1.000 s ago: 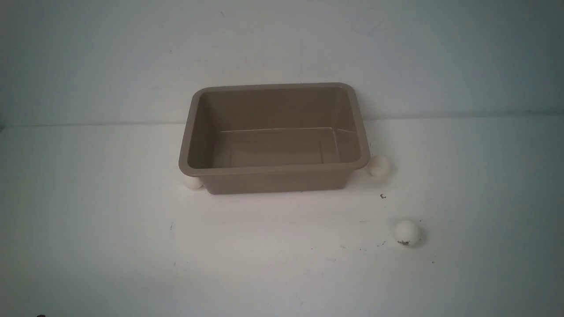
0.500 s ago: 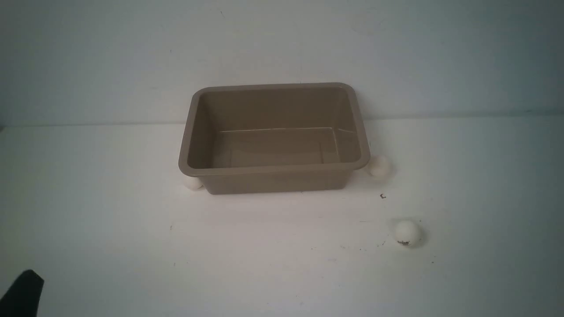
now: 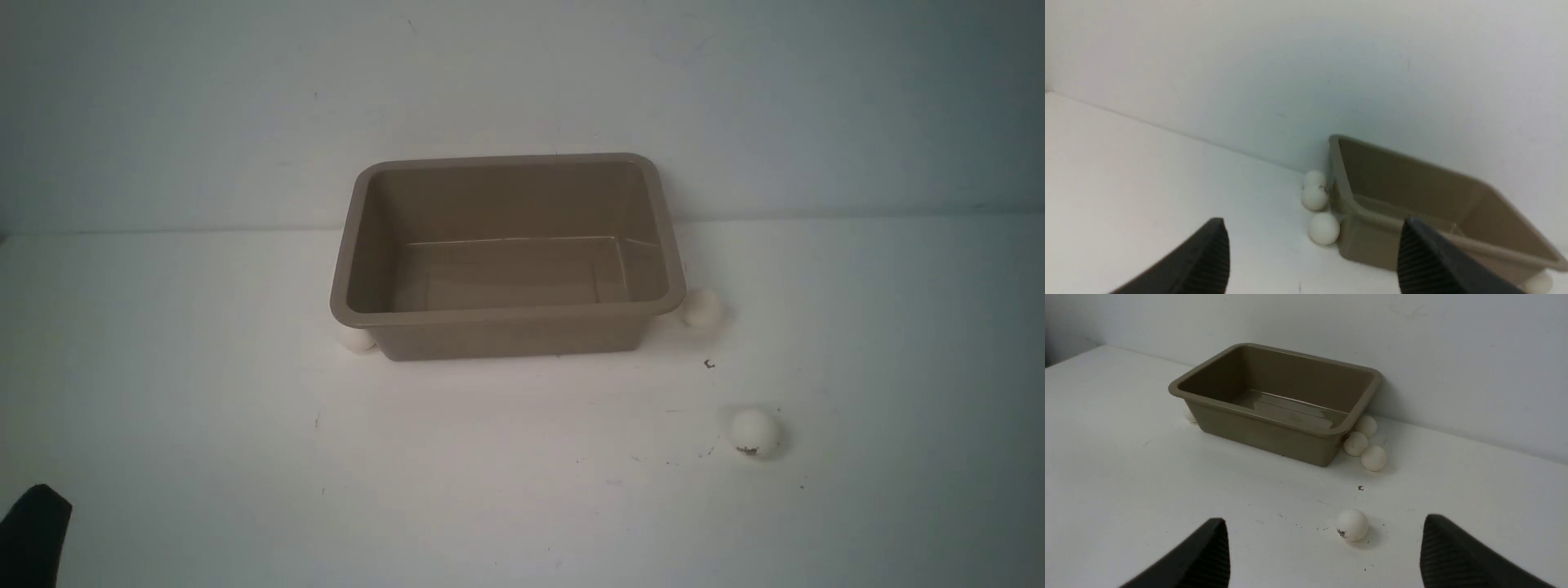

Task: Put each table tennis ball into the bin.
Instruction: Use the right arm to clamp the table tennis ball closest to it

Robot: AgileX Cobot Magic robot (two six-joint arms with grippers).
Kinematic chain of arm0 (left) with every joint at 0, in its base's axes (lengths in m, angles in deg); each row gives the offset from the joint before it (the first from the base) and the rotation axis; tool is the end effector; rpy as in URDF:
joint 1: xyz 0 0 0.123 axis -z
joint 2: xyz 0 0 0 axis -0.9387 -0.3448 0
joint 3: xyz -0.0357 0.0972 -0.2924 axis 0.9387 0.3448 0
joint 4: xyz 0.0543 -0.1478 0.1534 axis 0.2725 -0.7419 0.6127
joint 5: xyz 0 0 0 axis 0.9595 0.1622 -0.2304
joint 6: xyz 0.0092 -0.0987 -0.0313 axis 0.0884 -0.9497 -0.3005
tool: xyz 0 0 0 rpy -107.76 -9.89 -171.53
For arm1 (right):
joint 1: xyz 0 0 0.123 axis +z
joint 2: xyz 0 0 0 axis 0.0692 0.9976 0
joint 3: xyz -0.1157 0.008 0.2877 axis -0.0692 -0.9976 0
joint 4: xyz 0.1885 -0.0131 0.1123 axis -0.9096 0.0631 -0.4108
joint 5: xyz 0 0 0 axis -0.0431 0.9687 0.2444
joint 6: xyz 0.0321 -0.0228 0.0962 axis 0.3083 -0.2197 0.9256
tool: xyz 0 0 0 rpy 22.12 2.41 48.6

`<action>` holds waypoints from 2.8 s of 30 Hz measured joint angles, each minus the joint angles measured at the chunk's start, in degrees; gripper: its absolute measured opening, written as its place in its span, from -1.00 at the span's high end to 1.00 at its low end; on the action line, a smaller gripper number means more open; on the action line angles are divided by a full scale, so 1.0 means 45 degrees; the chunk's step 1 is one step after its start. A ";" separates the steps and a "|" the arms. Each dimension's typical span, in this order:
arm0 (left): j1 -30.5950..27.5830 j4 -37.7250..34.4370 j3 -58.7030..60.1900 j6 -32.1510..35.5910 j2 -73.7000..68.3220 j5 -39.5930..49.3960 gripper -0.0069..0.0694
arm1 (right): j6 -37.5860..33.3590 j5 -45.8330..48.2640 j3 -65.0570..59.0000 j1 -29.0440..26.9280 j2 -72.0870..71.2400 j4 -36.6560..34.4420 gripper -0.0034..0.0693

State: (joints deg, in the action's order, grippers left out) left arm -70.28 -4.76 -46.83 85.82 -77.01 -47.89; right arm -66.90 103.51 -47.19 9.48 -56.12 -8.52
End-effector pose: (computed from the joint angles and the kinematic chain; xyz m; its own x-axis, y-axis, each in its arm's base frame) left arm 0.0088 -0.0060 0.2100 -0.0332 -0.3748 -0.9265 0.0413 0.9257 -0.3760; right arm -0.0457 0.0309 0.2934 -0.2737 -0.1814 -0.9445 -0.4569 0.8887 -0.0382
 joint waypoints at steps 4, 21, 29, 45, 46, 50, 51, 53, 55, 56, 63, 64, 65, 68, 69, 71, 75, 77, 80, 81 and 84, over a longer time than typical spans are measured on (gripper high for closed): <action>0.0000 0.0253 -0.1408 0.0872 -0.0379 0.1311 -0.49 | -0.0275 0.0135 0.0461 0.0000 0.0588 -0.0016 -0.66; 0.0000 -0.0092 -0.7406 0.5090 -0.5627 0.7112 -0.49 | -0.2272 0.0278 0.0720 0.0000 0.4887 -0.2510 -0.66; 0.0000 -0.1363 -0.7489 0.7004 -0.7674 0.7486 -0.49 | -0.3997 0.0942 0.2856 0.0000 0.9466 -0.2153 -0.66; 0.0000 -0.2125 -0.7489 0.7978 -0.7844 0.6395 -0.49 | -0.2979 0.2283 0.6980 0.0381 1.6443 0.0343 -0.66; 0.0000 -0.2137 -0.7489 0.7990 -0.7844 0.6335 -0.49 | -0.2979 0.2242 0.6992 0.0453 1.6614 0.0404 -0.66; 0.0000 -0.2137 -0.7489 0.8004 -0.7844 0.6243 -0.49 | -0.2956 0.1695 0.7035 0.0973 1.7745 0.0627 -0.66; 0.0000 -0.2137 -0.7489 0.8004 -0.7844 0.6243 -0.49 | -0.2942 0.1477 0.7035 0.1085 1.8004 0.0644 -0.66; 0.0000 -0.2137 -0.7489 0.8004 -0.7844 0.6243 -0.49 | -0.2942 0.0970 0.7045 0.1248 1.8510 0.0669 -0.66; 0.0000 -0.2137 -0.7489 0.8004 -0.7844 0.6243 -0.49 | -0.2942 0.0634 0.7045 0.1289 1.8807 0.0669 -0.66; 0.0000 -0.2137 -0.7489 0.8004 -0.7844 0.6243 -0.49 | -0.2942 0.0208 0.7048 0.1323 1.9308 0.0669 -0.66; 0.0000 -0.2141 -0.7489 0.8004 -0.7844 0.6280 -0.49 | -0.2990 -0.0784 0.7059 0.1349 2.0929 0.0628 -0.66; 0.0000 -0.2141 -0.7489 0.8004 -0.7844 0.6280 -0.49 | -0.2990 -0.0876 0.7059 0.1349 2.1124 0.0610 -0.66; 0.0000 -0.2141 -0.7489 0.8004 -0.7844 0.6293 -0.49 | -0.2990 -0.0963 0.7059 0.1349 2.1351 0.0576 -0.66; 0.0000 -0.2141 -0.7489 0.8004 -0.7844 0.6302 -0.49 | -0.3088 -0.1200 0.7059 0.1349 2.1826 0.0418 -0.66; 0.0000 -0.2141 -0.7489 0.8004 -0.7844 0.6302 -0.49 | -0.3182 -0.1295 0.7059 0.1349 2.1923 0.0278 -0.66; 0.0000 -0.2141 -0.7489 0.8004 -0.7844 0.6302 -0.49 | -0.3453 -0.1446 0.7059 0.1349 2.2010 -0.0021 -0.66; 0.0000 -0.2141 -0.7489 0.8004 -0.7844 0.6302 -0.49 | -0.3917 -0.1599 0.7093 0.1349 2.2026 -0.0801 -0.66; 0.0000 -0.2141 -0.7489 0.8004 -0.7844 0.6302 -0.49 | -0.3997 -0.1669 0.7097 0.1349 2.2095 -0.0963 -0.66; 0.0000 -0.2141 -0.7489 0.8004 -0.7844 0.6302 -0.49 | -0.4032 -0.1927 0.7107 0.1349 2.2350 -0.0996 -0.66; 0.0000 -0.2141 -0.7489 0.8004 -0.7844 0.6302 -0.49 | -0.4032 -0.1963 0.7107 0.1349 2.2393 -0.1008 -0.66; 0.0000 -0.2141 -0.7489 0.8004 -0.7844 0.6302 -0.49 | -0.4032 -0.2273 0.7121 0.1349 2.2535 -0.1033 -0.66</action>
State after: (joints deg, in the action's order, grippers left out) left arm -70.28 -14.39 -80.53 121.84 -112.31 -19.53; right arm -85.04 93.28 -15.14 15.55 45.29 -13.17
